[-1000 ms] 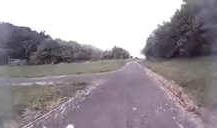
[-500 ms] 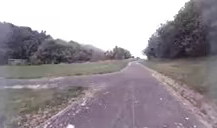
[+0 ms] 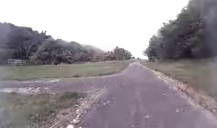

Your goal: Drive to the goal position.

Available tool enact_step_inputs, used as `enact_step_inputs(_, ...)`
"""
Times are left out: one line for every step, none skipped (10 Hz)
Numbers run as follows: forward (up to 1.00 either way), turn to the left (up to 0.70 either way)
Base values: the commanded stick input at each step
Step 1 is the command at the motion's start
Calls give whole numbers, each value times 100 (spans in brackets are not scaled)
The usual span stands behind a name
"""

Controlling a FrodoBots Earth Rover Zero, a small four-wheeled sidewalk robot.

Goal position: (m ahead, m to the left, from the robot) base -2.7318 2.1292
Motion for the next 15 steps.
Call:
enact_step_inputs(85,0)
enact_step_inputs(85,0)
enact_step_inputs(85,0)
enact_step_inputs(85,0)
enact_step_inputs(85,-22)
enact_step_inputs(85,-34)
enact_step_inputs(85,-34)
enact_step_inputs(85,-21)
enact_step_inputs(85,0)
enact_step_inputs(85,0)
enact_step_inputs(85,0)
enact_step_inputs(85,0)
enact_step_inputs(85,0)
enact_step_inputs(85,0)
enact_step_inputs(85,0)
